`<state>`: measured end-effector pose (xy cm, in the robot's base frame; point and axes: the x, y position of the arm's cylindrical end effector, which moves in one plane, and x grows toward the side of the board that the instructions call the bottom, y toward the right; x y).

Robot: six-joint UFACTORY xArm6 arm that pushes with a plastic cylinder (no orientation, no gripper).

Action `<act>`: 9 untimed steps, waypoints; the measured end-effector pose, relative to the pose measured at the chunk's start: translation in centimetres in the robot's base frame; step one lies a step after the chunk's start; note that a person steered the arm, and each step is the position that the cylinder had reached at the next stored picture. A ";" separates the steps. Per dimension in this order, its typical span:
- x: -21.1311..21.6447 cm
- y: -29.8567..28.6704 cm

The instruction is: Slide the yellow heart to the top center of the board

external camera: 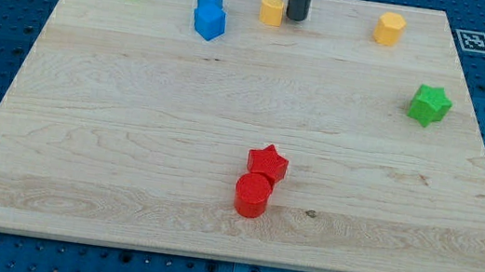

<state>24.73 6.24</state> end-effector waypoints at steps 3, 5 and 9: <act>2.5 0.2; 2.5 -0.7; 2.3 -3.8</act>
<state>27.06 2.46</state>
